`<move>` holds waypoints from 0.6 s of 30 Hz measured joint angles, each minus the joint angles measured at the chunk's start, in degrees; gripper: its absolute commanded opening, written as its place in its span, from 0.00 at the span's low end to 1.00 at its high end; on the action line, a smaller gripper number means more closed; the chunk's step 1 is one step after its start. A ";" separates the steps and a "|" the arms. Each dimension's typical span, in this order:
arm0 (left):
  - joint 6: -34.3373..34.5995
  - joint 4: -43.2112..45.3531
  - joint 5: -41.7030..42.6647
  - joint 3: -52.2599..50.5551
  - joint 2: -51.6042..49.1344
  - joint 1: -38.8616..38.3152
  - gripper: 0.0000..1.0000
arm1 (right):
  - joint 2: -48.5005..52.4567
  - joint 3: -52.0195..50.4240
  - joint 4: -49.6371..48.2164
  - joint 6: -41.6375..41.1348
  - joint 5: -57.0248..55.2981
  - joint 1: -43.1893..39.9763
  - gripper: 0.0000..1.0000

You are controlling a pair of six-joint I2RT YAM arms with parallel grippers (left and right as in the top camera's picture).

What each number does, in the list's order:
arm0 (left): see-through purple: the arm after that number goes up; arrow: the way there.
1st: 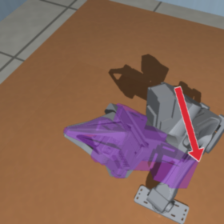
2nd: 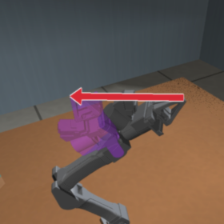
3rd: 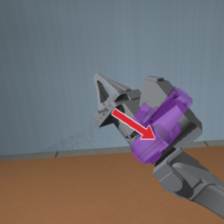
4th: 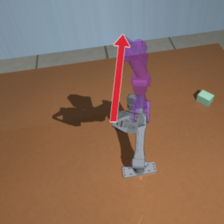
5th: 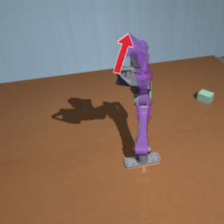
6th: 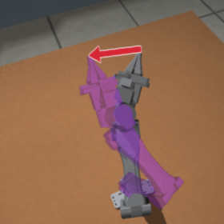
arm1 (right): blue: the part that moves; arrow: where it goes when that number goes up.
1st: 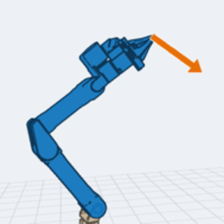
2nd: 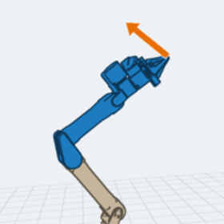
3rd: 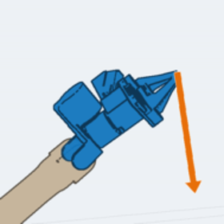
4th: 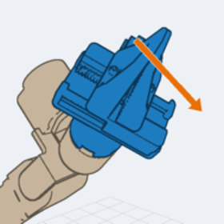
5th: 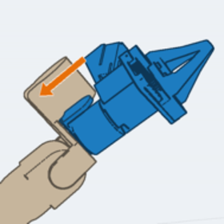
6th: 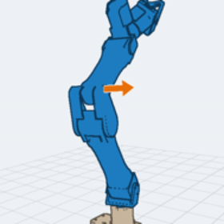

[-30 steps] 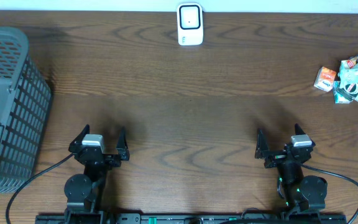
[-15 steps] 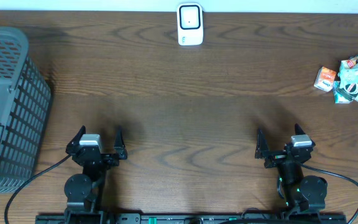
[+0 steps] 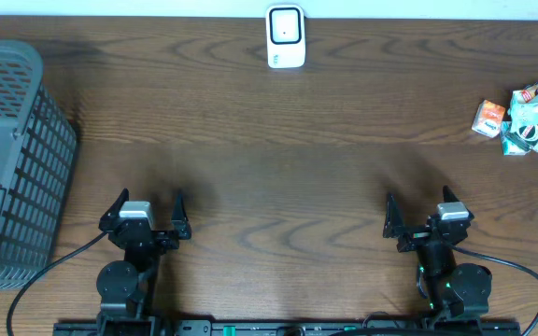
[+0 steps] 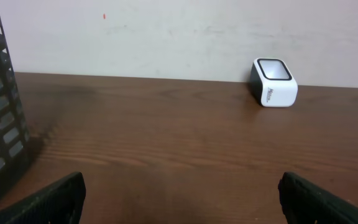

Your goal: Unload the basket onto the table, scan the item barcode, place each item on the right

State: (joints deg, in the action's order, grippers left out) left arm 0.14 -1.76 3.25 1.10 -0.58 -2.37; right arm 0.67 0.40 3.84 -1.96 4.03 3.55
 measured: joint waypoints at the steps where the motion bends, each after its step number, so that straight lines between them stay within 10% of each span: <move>1: 0.00 -0.02 0.00 0.00 0.00 0.00 0.98 | 0.00 0.00 0.00 0.00 0.00 0.00 0.99; 18: -0.42 -0.02 -0.02 0.02 0.00 0.00 0.98 | 0.00 0.00 0.00 0.00 0.00 0.00 0.99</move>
State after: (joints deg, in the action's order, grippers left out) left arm -0.27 -1.78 3.22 1.13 -0.58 -2.37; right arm 0.67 0.40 3.84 -1.96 4.03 3.55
